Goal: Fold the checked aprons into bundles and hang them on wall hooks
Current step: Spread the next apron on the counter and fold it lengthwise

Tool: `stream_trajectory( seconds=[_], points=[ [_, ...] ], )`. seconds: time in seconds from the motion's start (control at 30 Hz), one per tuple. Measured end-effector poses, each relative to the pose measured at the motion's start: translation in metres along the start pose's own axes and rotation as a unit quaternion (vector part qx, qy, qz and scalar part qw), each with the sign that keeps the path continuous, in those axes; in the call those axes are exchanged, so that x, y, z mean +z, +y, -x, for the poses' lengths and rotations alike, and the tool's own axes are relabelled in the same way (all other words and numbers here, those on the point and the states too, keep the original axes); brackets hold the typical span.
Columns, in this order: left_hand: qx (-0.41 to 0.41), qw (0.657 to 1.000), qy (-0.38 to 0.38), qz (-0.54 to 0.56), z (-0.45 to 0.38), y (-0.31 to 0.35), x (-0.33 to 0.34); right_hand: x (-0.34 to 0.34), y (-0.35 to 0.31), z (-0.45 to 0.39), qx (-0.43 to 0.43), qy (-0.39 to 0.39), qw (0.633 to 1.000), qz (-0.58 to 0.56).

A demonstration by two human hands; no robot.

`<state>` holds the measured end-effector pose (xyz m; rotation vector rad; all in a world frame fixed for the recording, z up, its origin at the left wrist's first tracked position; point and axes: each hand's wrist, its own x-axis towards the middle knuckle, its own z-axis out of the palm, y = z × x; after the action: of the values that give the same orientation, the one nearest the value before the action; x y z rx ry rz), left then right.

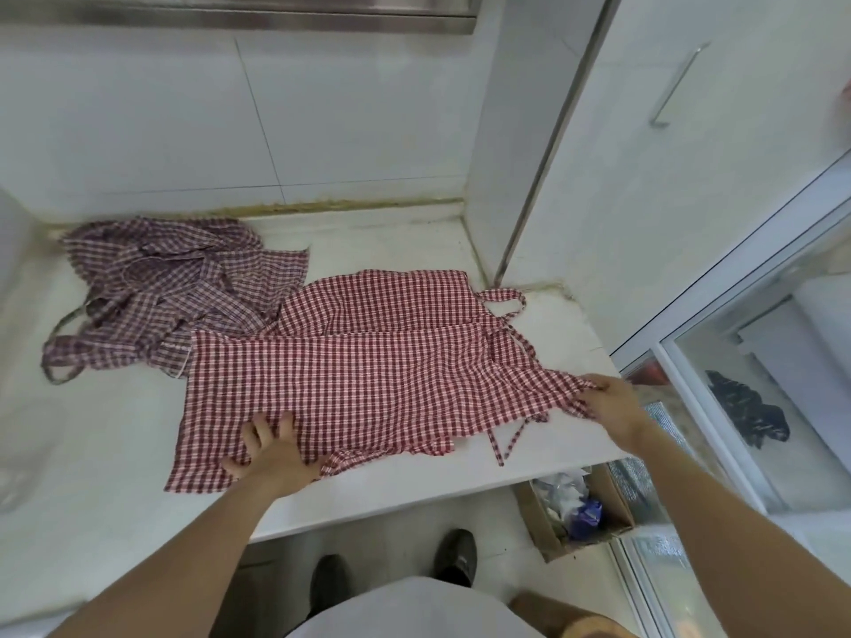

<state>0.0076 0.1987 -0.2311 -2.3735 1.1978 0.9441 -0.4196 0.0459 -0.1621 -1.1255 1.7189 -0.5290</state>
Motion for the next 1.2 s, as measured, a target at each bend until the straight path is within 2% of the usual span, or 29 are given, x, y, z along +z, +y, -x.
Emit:
stream_trajectory(
  seconds=[0.07,0.13,0.27,0.33,0.43,0.47,0.53,0.6,0.67,0.73,0.8,0.9,0.93,0.97,1.0,1.07,1.1,1.2],
  points=[
    [-0.004,1.000,0.001,-0.008,-0.001,0.002,-0.002,-0.025,-0.015,0.000,-0.057,0.010,0.998,0.034],
    [-0.004,1.000,-0.003,-0.017,0.001,0.004,-0.005,-0.052,-0.031,-0.002,-0.126,0.045,0.981,0.138],
    [0.010,0.999,-0.011,-0.034,0.010,0.018,-0.005,-0.091,-0.037,-0.031,-0.181,0.158,0.908,0.343],
    [0.014,0.999,-0.015,-0.049,0.018,0.028,-0.001,-0.095,-0.032,-0.045,-0.127,0.189,0.890,0.395],
    [0.018,0.997,-0.024,-0.065,0.029,0.038,0.003,-0.076,-0.034,-0.045,0.019,0.212,0.849,0.483],
    [0.023,0.997,-0.026,-0.066,0.032,0.040,0.003,-0.064,-0.039,-0.041,0.021,0.212,0.845,0.491],
    [0.041,0.996,-0.033,-0.065,0.038,0.038,-0.001,-0.031,-0.055,-0.032,-0.068,0.174,0.872,0.452],
    [0.067,0.995,-0.043,-0.052,0.042,0.036,-0.005,0.011,-0.069,-0.021,-0.174,0.070,0.906,0.380],
    [0.093,0.993,-0.069,-0.030,0.047,0.033,-0.013,0.057,-0.074,-0.004,-0.260,-0.033,0.894,0.362],
    [0.108,0.990,-0.078,0.035,0.050,0.028,-0.023,0.104,-0.067,0.014,-0.294,-0.152,0.870,0.365],
    [0.105,0.980,0.015,0.168,0.049,0.021,-0.030,0.144,-0.053,0.023,-0.264,-0.237,0.856,0.376],
    [0.035,0.920,0.255,0.294,0.046,-0.003,-0.034,0.179,-0.034,0.026,-0.186,-0.265,0.835,0.444],
    [0.000,0.904,0.298,0.308,0.042,-0.013,-0.033,0.184,-0.030,0.027,-0.178,-0.262,0.820,0.477],
    [-0.039,0.895,0.303,0.323,0.038,-0.023,-0.033,0.187,-0.028,0.030,-0.175,-0.257,0.806,0.503],
    [-0.080,0.893,0.269,0.353,0.031,-0.033,-0.033,0.189,-0.027,0.032,-0.169,-0.250,0.798,0.523],
    [-0.150,0.872,0.147,0.442,0.020,-0.046,-0.035,0.191,-0.028,0.036,-0.136,-0.233,0.787,0.555],
    [-0.161,0.853,0.093,0.487,0.018,-0.048,-0.038,0.192,-0.029,0.037,-0.113,-0.229,0.778,0.574],
    [-0.125,0.789,-0.063,0.598,0.019,-0.040,-0.045,0.193,-0.029,0.039,-0.073,-0.226,0.748,0.620]
  ],
)
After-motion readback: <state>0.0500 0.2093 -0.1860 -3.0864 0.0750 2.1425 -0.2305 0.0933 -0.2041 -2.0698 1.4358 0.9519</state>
